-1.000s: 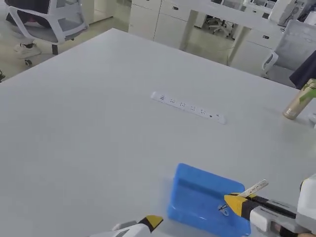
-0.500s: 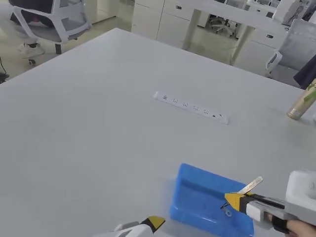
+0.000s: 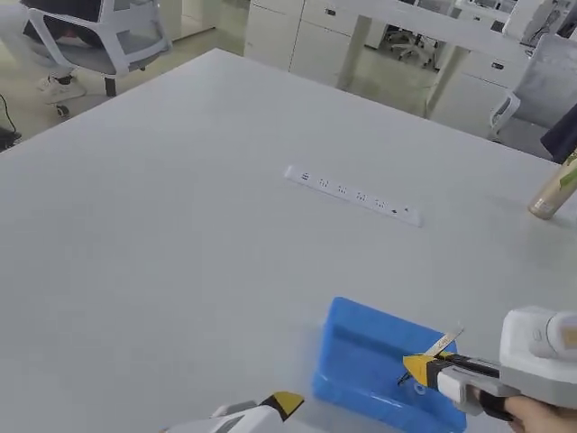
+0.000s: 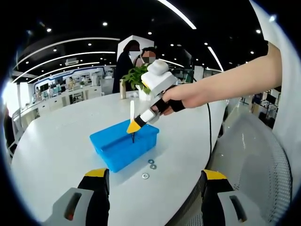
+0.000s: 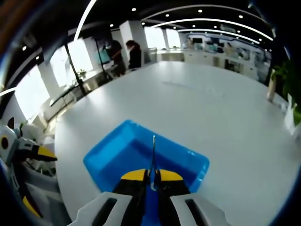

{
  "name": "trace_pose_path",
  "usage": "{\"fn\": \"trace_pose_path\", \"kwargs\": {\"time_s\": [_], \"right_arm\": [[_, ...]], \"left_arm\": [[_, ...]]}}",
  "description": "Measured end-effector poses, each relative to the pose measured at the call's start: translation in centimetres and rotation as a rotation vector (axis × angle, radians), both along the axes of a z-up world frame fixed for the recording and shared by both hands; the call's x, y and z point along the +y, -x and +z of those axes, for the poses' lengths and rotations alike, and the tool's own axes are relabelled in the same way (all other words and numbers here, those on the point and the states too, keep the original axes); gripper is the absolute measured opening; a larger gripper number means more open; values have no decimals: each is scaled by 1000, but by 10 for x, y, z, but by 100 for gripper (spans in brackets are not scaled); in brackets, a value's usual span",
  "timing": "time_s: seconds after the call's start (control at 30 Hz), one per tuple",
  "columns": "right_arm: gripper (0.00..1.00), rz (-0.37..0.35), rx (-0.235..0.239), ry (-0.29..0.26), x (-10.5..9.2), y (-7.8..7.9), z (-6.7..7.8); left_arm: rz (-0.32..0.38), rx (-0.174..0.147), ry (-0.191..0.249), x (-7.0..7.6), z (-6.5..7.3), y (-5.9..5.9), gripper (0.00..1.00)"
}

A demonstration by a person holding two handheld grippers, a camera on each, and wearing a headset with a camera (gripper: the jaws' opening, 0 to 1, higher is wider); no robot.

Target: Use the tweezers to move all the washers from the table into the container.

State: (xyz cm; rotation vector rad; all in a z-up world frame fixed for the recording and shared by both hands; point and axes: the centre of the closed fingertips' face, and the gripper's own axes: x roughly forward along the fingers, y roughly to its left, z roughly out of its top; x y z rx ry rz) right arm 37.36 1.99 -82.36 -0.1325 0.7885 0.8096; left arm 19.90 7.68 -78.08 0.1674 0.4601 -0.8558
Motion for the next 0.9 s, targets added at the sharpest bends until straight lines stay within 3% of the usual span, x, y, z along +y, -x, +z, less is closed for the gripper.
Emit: {"fn": "trace_pose_path", "kwargs": {"time_s": [0.53,0.9], "right_arm": [[5,3,-13,16,0,2,-1],[5,7,-28,-9,2,2,4]], "left_arm": [[-7,5,-3,-1,-1,1,80],[-10,5,-2,-1,-1,1,80]]}}
